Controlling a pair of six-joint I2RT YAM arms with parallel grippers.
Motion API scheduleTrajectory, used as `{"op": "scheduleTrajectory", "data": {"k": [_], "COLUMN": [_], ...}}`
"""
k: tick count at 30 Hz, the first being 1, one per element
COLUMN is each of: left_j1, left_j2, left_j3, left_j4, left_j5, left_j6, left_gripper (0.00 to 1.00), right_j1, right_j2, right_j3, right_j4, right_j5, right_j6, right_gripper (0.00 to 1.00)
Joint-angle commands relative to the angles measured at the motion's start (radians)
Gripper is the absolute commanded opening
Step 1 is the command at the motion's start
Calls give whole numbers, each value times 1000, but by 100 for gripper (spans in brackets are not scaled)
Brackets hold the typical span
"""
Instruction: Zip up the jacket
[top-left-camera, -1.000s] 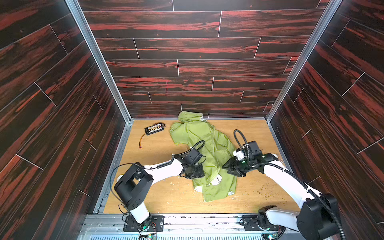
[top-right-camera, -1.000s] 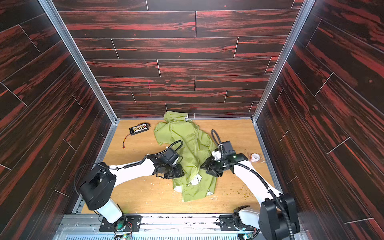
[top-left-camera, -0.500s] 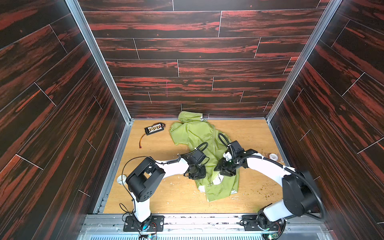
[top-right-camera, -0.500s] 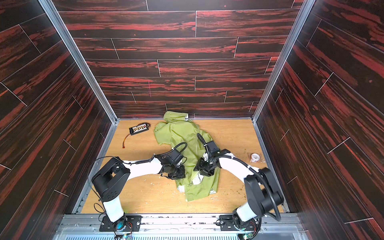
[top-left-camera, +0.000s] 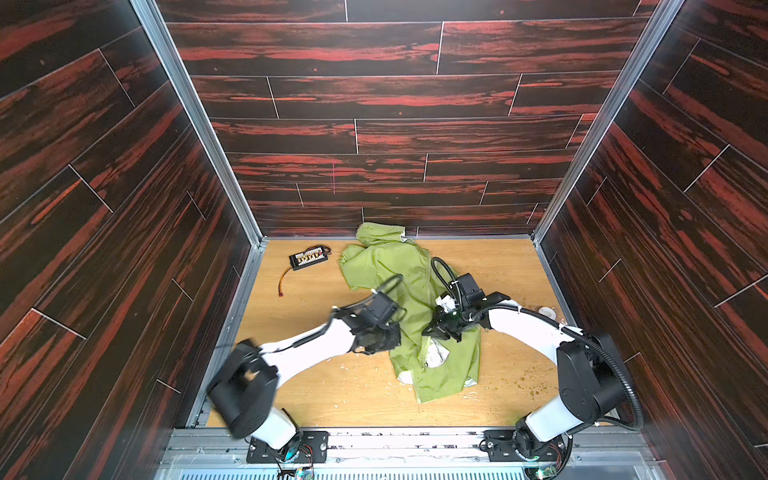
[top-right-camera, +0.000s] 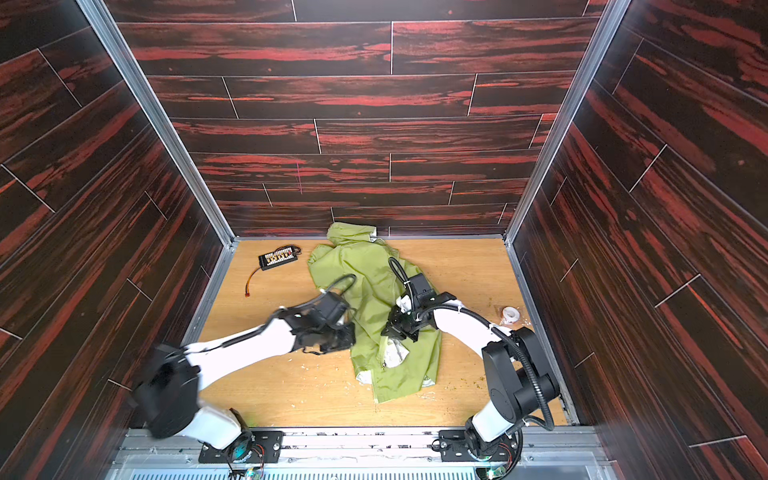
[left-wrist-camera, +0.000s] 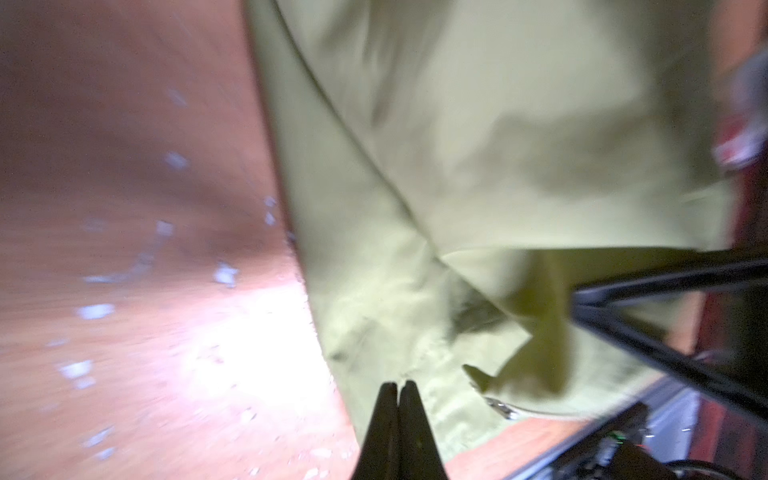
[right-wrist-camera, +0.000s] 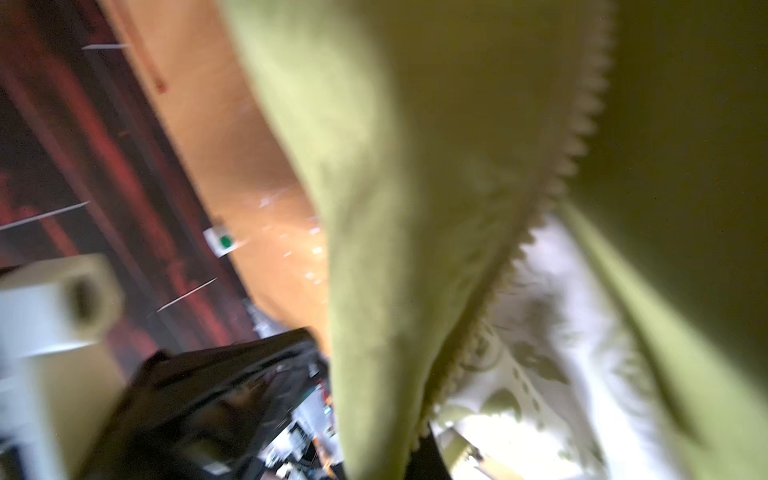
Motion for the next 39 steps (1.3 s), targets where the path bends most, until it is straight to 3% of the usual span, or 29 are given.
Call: {"op": "scheduleTrajectory", "data": {"k": [1,8,14,19,24,30,36,39], "left_j1": [48,162,266,332,338,336,261,205], "left_j2": [-109,-345,-560,-595,-524,-397,-273,-212], "left_j3": [-72,-228,-246,-187,-180,-221,-171,-143], "left_j4": [-102,-132,-218,-295,-246,-11,10,10], "left_j5": [-82,-97,-156,-164,-44,187,211,191], "left_j6": [-12,-58,-61,-17,-22,-23,14,21], "left_gripper": [0,0,17,33,50,59,58,59], "right_j1": [41,147,212,205,153,61,-34,-109], "right_j2": [-37,51,143,176,214,219,167,130], "right_j3": [64,197,290,166,-48,-238,-256,-280], "right_j4": [39,218,577,1000,1154,1210,816,707], "right_j5": [-118,-293,-425,-488,-507,-507,-477,-447], "right_j6": [39,195,451,692,719,677,388,313], "right_gripper": [5,4,3,3,9,13,12,14]}}
